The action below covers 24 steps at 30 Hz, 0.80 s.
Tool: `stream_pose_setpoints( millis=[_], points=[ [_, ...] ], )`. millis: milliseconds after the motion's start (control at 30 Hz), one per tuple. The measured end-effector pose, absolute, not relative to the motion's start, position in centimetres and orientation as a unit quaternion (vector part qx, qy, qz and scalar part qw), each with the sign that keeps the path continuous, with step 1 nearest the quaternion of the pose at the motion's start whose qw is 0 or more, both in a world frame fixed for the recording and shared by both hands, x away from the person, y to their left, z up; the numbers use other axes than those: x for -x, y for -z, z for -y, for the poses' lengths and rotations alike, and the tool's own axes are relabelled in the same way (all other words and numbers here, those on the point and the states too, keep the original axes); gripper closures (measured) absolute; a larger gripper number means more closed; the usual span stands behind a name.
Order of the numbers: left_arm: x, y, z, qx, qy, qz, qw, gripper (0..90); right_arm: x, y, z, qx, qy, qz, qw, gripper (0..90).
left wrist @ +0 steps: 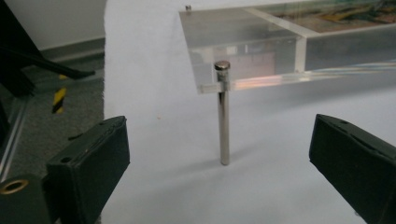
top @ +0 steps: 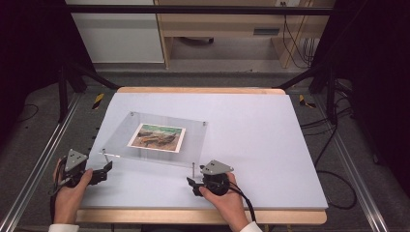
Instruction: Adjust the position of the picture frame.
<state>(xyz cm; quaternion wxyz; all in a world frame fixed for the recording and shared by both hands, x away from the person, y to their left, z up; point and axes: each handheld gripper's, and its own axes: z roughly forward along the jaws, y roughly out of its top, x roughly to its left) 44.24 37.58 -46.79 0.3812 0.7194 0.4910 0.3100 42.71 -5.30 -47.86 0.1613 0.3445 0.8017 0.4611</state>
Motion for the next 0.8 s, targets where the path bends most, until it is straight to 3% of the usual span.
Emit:
stream_pose_setpoints(
  millis=[133, 400, 800],
  points=[
    [-44.3, 46.7, -37.5, -0.724, -0.297, -0.491, 0.384, 5.1, -43.3, 47.8, 5.3, -0.348, -0.47, -0.796, 0.158, 37.6],
    [-44.4, 46.7, -37.0, -0.726, -0.289, -0.485, 0.392, 6.5, -44.3, 48.1, 5.0, -0.359, -0.482, -0.787, 0.136, 54.4],
    [-44.6, 46.8, -36.5, -0.732, -0.279, -0.483, 0.391, 20.3, -45.2, 48.4, 4.7, -0.359, -0.504, -0.776, 0.12, 78.1]
  ],
)
